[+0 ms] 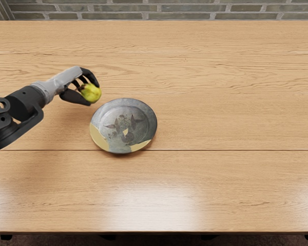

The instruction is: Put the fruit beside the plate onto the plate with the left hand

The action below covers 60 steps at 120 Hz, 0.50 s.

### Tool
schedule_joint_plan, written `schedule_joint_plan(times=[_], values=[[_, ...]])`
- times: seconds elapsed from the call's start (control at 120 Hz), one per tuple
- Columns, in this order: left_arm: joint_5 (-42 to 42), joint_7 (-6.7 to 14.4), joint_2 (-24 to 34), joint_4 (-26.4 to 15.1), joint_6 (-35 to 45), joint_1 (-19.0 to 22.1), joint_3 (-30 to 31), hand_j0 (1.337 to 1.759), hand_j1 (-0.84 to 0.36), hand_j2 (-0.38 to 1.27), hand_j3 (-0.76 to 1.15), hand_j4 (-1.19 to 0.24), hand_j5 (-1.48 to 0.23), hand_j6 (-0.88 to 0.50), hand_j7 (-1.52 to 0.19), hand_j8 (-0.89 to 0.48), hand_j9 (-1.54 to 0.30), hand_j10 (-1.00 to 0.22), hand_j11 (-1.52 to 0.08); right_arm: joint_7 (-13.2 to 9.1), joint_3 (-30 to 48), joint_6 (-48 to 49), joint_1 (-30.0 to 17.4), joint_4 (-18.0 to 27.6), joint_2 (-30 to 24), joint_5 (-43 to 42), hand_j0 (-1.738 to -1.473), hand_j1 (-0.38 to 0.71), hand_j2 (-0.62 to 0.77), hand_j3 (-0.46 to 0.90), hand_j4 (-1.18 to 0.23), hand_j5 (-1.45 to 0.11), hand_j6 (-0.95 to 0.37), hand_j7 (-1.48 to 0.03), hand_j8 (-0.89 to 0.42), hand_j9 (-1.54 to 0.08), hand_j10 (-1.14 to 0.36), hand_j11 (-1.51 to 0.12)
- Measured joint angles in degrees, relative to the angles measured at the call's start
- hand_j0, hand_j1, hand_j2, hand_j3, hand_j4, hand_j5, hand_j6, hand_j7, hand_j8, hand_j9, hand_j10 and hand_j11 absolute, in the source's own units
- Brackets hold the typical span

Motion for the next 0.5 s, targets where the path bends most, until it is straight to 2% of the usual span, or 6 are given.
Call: schedule_joint_plan(times=[0.5], values=[[-3.2, 0.1, -1.6, -4.9, -0.1, -2.2, 0.9, 1.653, -0.32, 0.22, 0.0, -0.55, -0.85, -0.31, -0.81, -0.34, -0.8, -0.58, -0.8, 0.0, 0.0, 0.0, 0.0, 0.0, 0.0, 0.0, -1.658, -0.31, -0.01, 0.0, -0.03, -0.05, -0.03, -0.05, -0.03, -0.05, -0.03, -0.05]])
